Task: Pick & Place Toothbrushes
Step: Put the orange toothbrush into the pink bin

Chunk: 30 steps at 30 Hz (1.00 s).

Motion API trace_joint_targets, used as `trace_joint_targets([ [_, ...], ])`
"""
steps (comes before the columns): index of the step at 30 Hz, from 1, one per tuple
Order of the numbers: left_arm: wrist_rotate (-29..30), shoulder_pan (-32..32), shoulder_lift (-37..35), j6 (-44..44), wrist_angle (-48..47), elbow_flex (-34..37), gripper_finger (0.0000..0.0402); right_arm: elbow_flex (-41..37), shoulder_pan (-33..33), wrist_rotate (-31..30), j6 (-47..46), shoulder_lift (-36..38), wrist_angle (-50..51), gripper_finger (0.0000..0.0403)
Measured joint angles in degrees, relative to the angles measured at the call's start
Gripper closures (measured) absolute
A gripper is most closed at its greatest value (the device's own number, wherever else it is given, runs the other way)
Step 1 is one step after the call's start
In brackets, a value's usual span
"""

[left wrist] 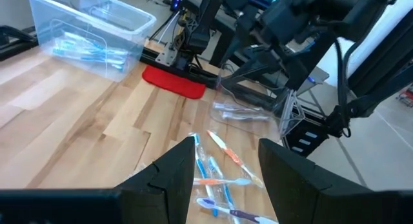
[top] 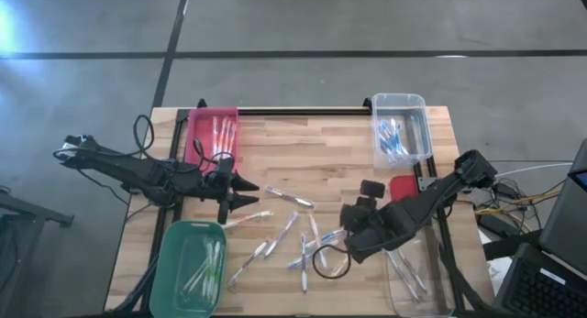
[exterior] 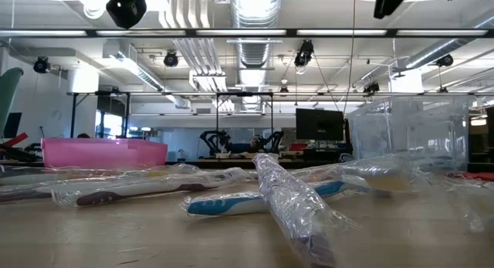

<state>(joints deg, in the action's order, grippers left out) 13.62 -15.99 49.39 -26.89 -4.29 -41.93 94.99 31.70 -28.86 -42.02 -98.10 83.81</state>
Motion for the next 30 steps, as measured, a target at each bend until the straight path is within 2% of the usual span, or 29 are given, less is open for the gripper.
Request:
trace_joint_targets([
  [4, 0.0, 0.0, 0.0, 2.5, 0.0, 0.0, 0.0225, -3.7, 0.0, 0.7, 7.9, 0.0, -2.4, 0.027],
  [7, -0.4, 0.0, 0.0, 7.9, 0.2, 0.0, 0.0225, -6.6, 0.0, 1.3, 12.7, 0.0, -4.3, 0.0268],
  [10, -1.9, -0.1, 0.5, 13.1, 0.6, 0.4, 0.0225, -9.4, 0.0, 4.9, 13.9, 0.0, -6.2, 0.0273],
  [20, -3.6, -0.1, 8.1, 19.6, 4.9, 1.2, 0.0225, -17.5, 0.1, 17.9, 15.6, 0.0, -17.6, 0.0306],
  [25, -3.2, -0.1, 10.6, 19.5, 6.8, 1.2, 0.0225, -20.7, 0.4, 21.7, 17.9, 0.0, -23.7, 0.0306],
  [30, -3.1, -0.1, 10.5, 17.9, 8.4, 1.2, 0.0225, -22.6, 0.8, 23.2, 20.4, -0.3, -30.8, 0.0283],
])
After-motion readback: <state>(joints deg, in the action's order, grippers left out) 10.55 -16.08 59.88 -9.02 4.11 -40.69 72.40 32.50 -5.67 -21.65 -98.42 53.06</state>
